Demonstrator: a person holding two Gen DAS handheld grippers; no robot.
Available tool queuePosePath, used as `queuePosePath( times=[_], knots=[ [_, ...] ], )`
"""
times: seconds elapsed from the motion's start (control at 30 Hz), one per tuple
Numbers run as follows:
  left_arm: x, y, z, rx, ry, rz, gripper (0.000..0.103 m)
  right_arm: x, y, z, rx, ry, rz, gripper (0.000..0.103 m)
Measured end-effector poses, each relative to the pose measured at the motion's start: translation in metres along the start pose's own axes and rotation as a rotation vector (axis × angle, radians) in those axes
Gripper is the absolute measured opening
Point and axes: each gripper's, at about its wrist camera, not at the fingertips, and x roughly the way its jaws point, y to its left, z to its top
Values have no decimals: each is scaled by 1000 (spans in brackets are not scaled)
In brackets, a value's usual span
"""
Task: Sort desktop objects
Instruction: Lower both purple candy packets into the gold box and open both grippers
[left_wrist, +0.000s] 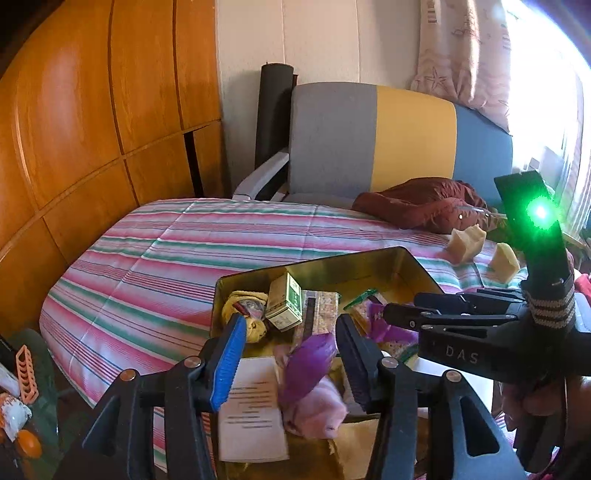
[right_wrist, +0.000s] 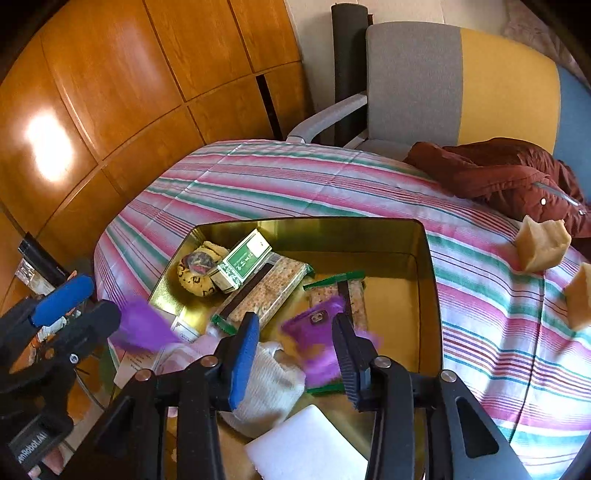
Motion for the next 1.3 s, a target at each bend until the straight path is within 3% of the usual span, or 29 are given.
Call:
queuePosePath(
  times=[0.2,0.27,0.87,1.3],
  knots=[
    [5,-2,0,-17,24,-23,55,-8,-1,-1,-9,-9,-26,42],
    [5,-2,-1,-25,29,-31,56,-12,-2,-2,-10,-13,-44,50],
    [-6,-7,4,-24,16,-18,56,-64,12,-8,-119,-107,-302,58],
    [-11,-38,18,33,-6,-42,56,-94,-10,-13,-99,-151,-354,62]
  ],
)
